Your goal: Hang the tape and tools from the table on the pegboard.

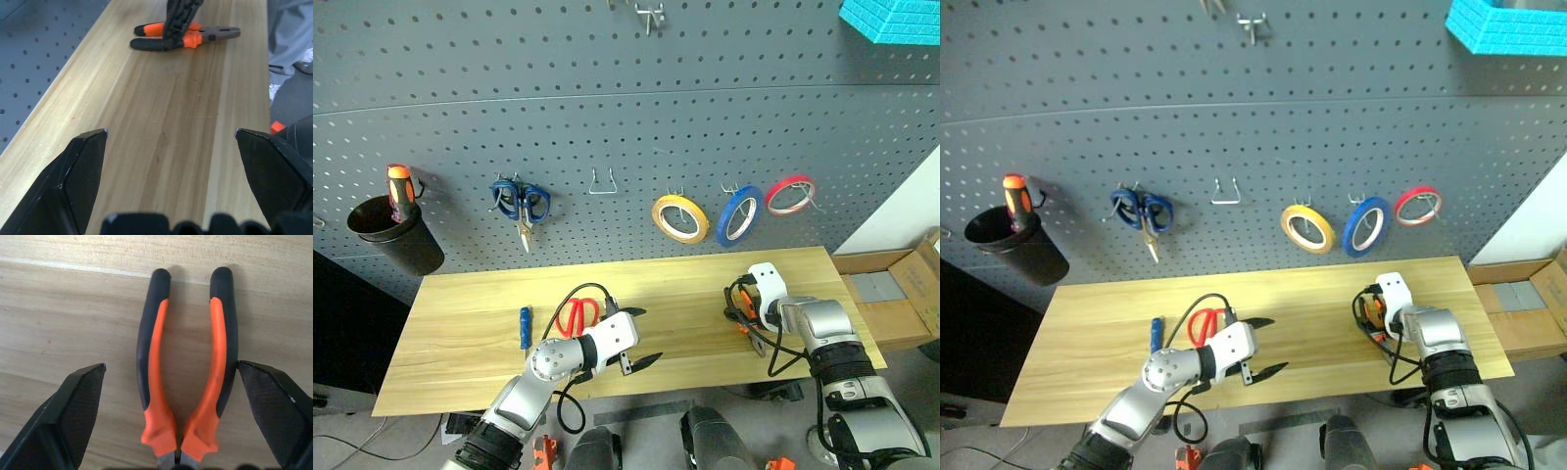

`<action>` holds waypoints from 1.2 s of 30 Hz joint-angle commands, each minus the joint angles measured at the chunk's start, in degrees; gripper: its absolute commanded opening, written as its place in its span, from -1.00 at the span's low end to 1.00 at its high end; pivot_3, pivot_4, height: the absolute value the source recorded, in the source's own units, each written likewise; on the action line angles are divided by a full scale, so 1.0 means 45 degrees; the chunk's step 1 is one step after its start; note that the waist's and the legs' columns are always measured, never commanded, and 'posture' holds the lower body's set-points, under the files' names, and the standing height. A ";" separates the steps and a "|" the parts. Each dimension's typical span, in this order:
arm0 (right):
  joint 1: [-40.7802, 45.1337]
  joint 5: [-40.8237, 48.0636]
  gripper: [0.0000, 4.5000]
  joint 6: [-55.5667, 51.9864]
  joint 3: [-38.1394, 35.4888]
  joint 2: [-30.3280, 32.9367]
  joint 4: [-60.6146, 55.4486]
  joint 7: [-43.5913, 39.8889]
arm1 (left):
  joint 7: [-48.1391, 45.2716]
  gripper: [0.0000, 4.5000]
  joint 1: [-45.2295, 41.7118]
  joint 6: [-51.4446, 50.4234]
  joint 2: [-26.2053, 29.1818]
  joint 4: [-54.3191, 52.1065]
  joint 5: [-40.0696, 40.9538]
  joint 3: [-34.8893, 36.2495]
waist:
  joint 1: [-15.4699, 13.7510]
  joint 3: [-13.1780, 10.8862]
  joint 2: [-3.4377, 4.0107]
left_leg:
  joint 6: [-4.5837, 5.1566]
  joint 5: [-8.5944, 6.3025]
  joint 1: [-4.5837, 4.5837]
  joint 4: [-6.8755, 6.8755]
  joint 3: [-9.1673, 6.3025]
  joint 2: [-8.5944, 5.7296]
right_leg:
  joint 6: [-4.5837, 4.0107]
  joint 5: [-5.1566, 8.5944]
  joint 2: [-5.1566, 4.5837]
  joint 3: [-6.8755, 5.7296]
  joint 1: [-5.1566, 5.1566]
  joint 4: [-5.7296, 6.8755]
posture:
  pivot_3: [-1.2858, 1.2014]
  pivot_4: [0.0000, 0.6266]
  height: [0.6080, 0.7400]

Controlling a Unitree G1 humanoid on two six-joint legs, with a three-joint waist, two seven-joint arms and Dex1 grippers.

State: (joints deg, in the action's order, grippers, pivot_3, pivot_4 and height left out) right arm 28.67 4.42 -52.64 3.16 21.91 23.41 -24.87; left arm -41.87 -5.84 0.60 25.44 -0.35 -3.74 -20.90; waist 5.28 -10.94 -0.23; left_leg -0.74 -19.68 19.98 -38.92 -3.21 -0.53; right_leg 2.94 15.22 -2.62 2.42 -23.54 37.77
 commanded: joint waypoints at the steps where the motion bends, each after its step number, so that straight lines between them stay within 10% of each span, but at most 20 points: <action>1: 0.0308 -0.0327 1.00 0.0890 0.0215 0.0244 0.0702 -0.0129 | 0.0072 1.00 0.0155 -0.0007 -0.0003 -0.0622 -0.0032 0.0085 | -0.0043 -0.0015 -0.0005 | 0.0000 0.0000 0.0001 0.0000 0.0002 0.0000 | 0.0000 0.0000 0.0000 0.0000 0.0000 -0.0001 | -0.03 -0.30 1.00; 8: 0.0875 -0.0889 1.00 0.2327 0.0815 0.0424 0.2434 -0.0626 | -0.0323 1.00 0.0206 -0.0193 0.0033 -0.1022 0.0197 -0.0029 | -0.0077 -0.0032 -0.0024 | 0.0000 0.0000 -0.0002 -0.0002 0.0005 0.0000 | 0.0000 0.0000 -0.0001 -0.0001 0.0002 -0.0002 | -0.02 -0.29 1.00; 14: 0.1427 -0.0898 0.35 0.2476 0.0689 0.0351 0.3306 -0.0873 | -0.0776 1.00 0.0404 -0.0570 0.0044 -0.1461 0.0555 0.0007 | -0.0079 -0.0034 -0.0028 | 0.0000 0.0000 -0.0004 -0.0001 0.0005 0.0002 | 0.0000 -0.0001 -0.0001 0.0002 0.0005 -0.0004 | -0.02 -0.33 1.00; 22: 0.1483 -0.0506 0.30 0.2615 0.0536 0.0296 0.2719 -0.1573 | -0.0638 1.00 0.0082 -0.0469 -0.0215 -0.1076 0.0459 0.0116 | -0.0077 -0.0032 -0.0026 | -0.0001 0.0000 -0.0003 -0.0001 0.0004 0.0002 | 0.0000 -0.0001 -0.0001 0.0001 0.0005 -0.0004 | -0.03 -0.41 1.00; 29: -0.0661 0.0330 0.30 0.4480 0.1697 0.1480 -0.3956 -0.5063 | 0.0006 1.00 0.1377 -0.1599 -0.0312 -0.2810 0.1470 0.1222 | -0.0070 0.0006 -0.0003 | -0.0010 0.0002 0.0076 -0.0002 0.0009 0.0005 | 0.0003 0.0000 -0.0002 -0.0001 -0.0074 -0.0003 | -0.04 -0.54 1.00; 36: -0.1313 0.2429 0.30 0.3554 0.0645 0.0512 -0.8734 -0.4658 | 0.1283 1.00 0.4194 -0.3146 -0.0497 -0.6205 0.2298 0.1890 | -0.0081 0.0151 -0.0012 | -0.0081 0.0031 0.0190 -0.0016 0.0003 0.0006 | 0.0005 -0.0003 -0.0007 0.0015 -0.0187 0.0016 | -0.04 -0.65 1.00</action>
State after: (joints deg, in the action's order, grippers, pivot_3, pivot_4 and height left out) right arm 22.46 12.17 -35.83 8.52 24.90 -10.19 -46.71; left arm -37.82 12.07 -12.43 23.77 -23.43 4.95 -13.55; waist 4.92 -10.26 -0.28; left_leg -1.12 -19.55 20.83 -38.99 -3.21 -0.50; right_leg 2.96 15.20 -2.65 2.49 -24.37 37.83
